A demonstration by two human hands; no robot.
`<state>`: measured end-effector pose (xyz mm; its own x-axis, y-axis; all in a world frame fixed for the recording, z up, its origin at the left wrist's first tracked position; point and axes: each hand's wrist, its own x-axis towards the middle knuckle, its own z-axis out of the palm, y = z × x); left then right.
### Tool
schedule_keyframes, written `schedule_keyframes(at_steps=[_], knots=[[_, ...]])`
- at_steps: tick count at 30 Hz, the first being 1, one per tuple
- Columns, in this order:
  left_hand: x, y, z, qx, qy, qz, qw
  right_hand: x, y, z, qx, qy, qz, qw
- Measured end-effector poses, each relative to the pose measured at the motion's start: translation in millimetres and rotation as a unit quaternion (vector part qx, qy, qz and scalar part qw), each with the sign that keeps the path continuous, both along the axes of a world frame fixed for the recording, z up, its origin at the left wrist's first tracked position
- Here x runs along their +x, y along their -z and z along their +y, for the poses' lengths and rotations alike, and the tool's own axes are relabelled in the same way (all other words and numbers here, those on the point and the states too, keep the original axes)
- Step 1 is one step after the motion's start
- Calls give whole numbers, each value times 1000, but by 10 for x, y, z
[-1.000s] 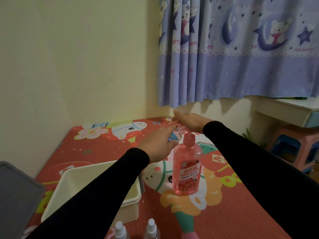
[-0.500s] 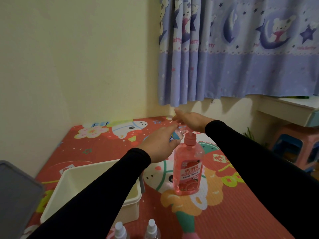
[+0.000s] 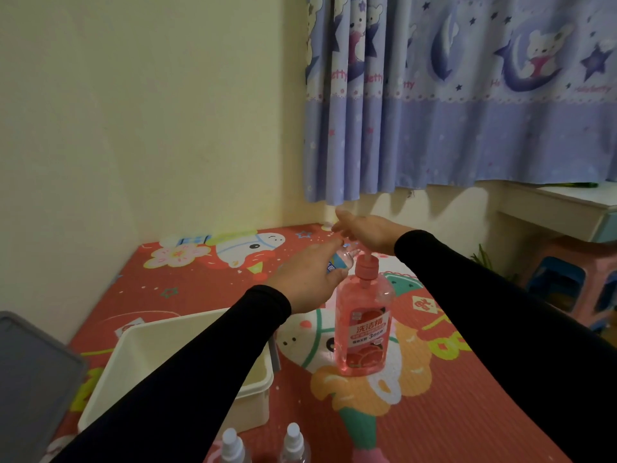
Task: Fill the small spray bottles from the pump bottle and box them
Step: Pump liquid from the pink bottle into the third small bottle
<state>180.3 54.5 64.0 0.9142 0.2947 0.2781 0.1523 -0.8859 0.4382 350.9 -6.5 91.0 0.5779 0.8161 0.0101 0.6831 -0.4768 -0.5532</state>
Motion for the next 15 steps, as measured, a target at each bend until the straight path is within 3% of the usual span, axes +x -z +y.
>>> schedule_keyframes(at_steps=[5, 15], knots=[[47, 155, 16, -3, -6, 17, 1000, 9, 190, 3, 62, -33, 93, 993], [-1, -5, -4, 5, -3, 13, 1000, 27, 3, -37, 8, -23, -5, 1000]])
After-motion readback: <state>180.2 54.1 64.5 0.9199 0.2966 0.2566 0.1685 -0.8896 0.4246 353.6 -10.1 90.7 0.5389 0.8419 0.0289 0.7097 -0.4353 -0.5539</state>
